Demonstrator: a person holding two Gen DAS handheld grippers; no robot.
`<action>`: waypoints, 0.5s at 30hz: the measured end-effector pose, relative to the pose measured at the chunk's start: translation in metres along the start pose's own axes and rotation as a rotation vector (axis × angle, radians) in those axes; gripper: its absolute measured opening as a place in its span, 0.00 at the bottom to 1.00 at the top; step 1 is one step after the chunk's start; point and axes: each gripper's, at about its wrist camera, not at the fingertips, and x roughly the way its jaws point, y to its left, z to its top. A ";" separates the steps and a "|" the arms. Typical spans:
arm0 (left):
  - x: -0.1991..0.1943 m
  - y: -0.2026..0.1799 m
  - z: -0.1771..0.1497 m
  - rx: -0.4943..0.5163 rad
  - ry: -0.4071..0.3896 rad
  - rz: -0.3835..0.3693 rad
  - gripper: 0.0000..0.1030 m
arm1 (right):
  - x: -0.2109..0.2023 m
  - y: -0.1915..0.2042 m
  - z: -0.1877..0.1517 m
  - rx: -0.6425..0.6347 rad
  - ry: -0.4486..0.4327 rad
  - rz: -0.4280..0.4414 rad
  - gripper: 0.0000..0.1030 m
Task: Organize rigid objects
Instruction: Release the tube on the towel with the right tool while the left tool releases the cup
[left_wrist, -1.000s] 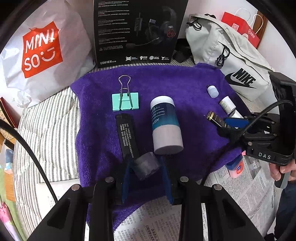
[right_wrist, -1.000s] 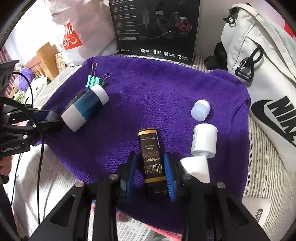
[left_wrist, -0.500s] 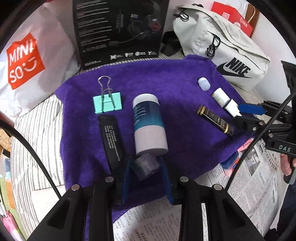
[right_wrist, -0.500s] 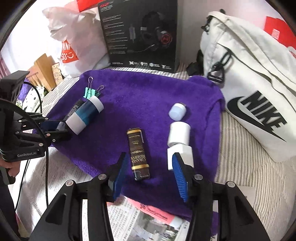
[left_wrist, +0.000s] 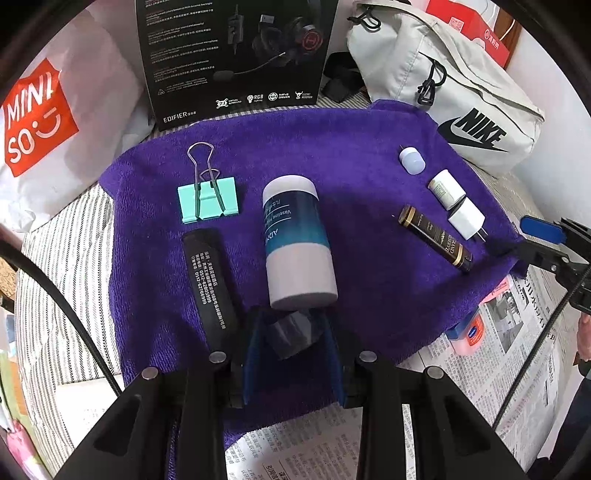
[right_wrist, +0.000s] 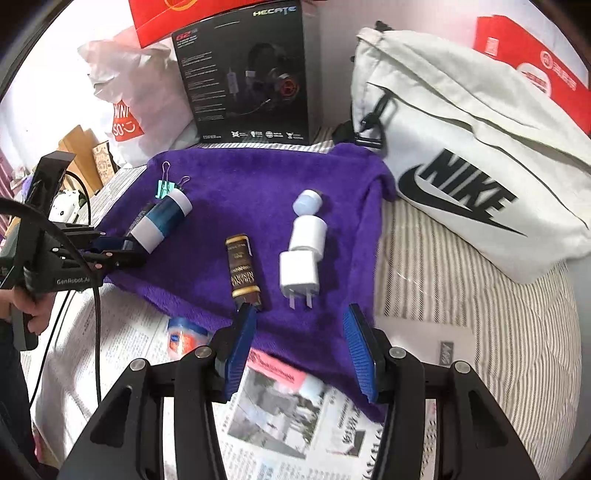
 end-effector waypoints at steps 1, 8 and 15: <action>0.000 0.000 0.000 -0.005 0.003 0.005 0.31 | -0.002 -0.002 -0.002 0.004 0.000 -0.003 0.48; -0.004 0.004 0.000 -0.046 0.014 0.034 0.44 | -0.015 -0.011 -0.019 0.037 -0.004 -0.004 0.48; -0.033 0.004 -0.010 -0.080 -0.042 0.017 0.65 | -0.016 0.000 -0.038 0.007 0.019 0.016 0.49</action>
